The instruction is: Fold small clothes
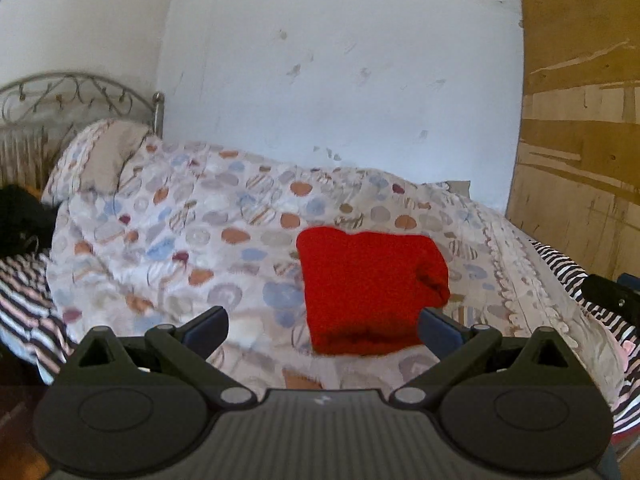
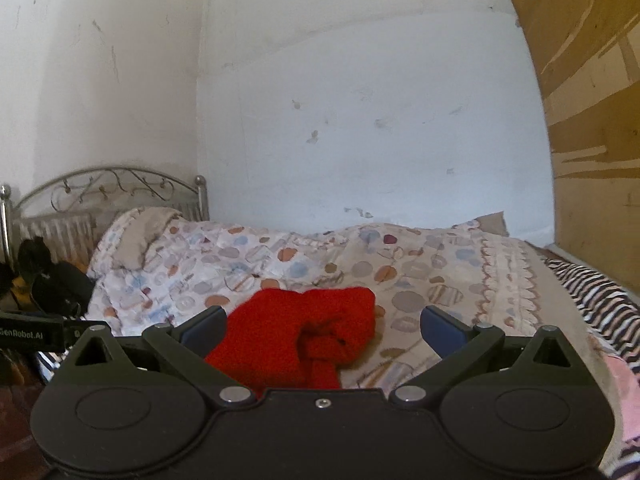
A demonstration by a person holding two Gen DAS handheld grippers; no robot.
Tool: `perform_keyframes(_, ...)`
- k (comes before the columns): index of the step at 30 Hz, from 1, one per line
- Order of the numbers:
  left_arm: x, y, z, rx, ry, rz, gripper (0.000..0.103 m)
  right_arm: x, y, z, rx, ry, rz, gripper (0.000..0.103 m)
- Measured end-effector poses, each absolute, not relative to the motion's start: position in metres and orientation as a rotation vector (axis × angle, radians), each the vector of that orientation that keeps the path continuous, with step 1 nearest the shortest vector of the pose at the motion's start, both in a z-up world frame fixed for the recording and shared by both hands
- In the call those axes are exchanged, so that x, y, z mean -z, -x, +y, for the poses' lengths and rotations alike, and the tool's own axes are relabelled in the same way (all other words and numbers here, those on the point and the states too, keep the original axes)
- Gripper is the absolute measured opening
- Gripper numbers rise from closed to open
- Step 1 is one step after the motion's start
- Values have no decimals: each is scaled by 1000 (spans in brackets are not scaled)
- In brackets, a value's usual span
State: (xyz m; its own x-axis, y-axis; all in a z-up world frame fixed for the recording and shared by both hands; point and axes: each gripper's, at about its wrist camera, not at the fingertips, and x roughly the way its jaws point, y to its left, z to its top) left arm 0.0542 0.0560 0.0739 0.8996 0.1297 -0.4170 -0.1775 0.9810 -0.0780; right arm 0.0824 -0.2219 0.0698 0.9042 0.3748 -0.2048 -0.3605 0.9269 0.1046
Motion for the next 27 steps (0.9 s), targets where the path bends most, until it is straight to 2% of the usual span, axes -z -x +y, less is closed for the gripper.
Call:
perform_keyframes(15, -23, -25, 60, -167, 50, 462, 103, -18, -37, -209, -295, 40, 251, 103)
perform_keyframes(27, -19, -17, 62, -164, 68, 454, 103, -16, -38, -206, -297, 68, 262, 103)
